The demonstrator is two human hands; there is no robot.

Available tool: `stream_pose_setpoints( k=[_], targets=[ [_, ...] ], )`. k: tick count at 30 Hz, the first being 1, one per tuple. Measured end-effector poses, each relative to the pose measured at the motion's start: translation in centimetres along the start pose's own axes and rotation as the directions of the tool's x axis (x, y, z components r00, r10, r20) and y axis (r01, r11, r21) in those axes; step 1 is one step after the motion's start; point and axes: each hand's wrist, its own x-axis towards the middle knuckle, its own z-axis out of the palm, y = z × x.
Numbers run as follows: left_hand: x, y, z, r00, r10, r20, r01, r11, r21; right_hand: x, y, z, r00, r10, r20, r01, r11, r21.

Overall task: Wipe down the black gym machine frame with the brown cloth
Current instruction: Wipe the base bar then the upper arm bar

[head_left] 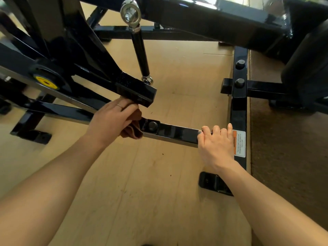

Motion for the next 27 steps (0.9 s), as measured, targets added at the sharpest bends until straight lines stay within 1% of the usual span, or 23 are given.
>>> stream_pose_setpoints(
  k=[2,6,8,11,15,18,21,22,25,27],
  targets=[
    [-0.1,-1.0,-1.0,0.996,-0.079,-0.045,0.078,0.996,-0.038,0.1,-0.1,0.0,1.000,0.010,-0.009,-0.010,1.000,0.000],
    [-0.4,-1.9,-1.4,0.986,-0.148,-0.074,0.139,0.983,-0.117,0.1,-0.2,0.3,0.999,0.024,-0.040,-0.024,1.000,-0.008],
    [-0.9,-3.0,-1.7,0.971,-0.210,-0.116,0.196,0.973,-0.118,0.3,-0.3,0.4,0.996,0.034,-0.082,-0.034,0.999,0.005],
    [-1.4,-5.4,-2.6,0.926,-0.301,-0.227,0.283,0.953,-0.110,0.3,-0.4,0.9,0.990,0.046,-0.132,-0.046,0.999,0.008],
    [-1.6,-5.6,-2.3,0.894,-0.341,-0.289,0.323,0.940,-0.109,0.5,-0.6,1.2,0.982,0.044,-0.183,-0.045,0.999,-0.002],
    [-1.6,-3.5,-0.6,0.922,-0.269,-0.277,0.261,0.963,-0.067,0.6,-0.5,1.4,0.983,0.045,-0.176,-0.048,0.999,-0.009],
    [-0.9,-1.1,1.6,0.975,-0.101,-0.199,0.111,0.993,0.040,0.6,-0.4,1.3,0.985,0.040,-0.167,-0.042,0.999,-0.006],
    [-0.7,0.0,2.4,0.985,-0.045,-0.167,0.054,0.997,0.050,0.6,-0.3,1.2,0.986,0.040,-0.160,-0.040,0.999,0.001],
    [-0.8,2.9,4.8,0.992,0.103,-0.077,-0.099,0.994,0.051,0.5,0.0,1.1,0.993,0.023,-0.119,-0.024,1.000,-0.009],
    [-1.0,3.3,5.2,0.986,0.159,-0.040,-0.156,0.984,0.083,0.5,0.2,1.0,0.995,0.009,-0.094,-0.011,1.000,-0.021]
  ],
)
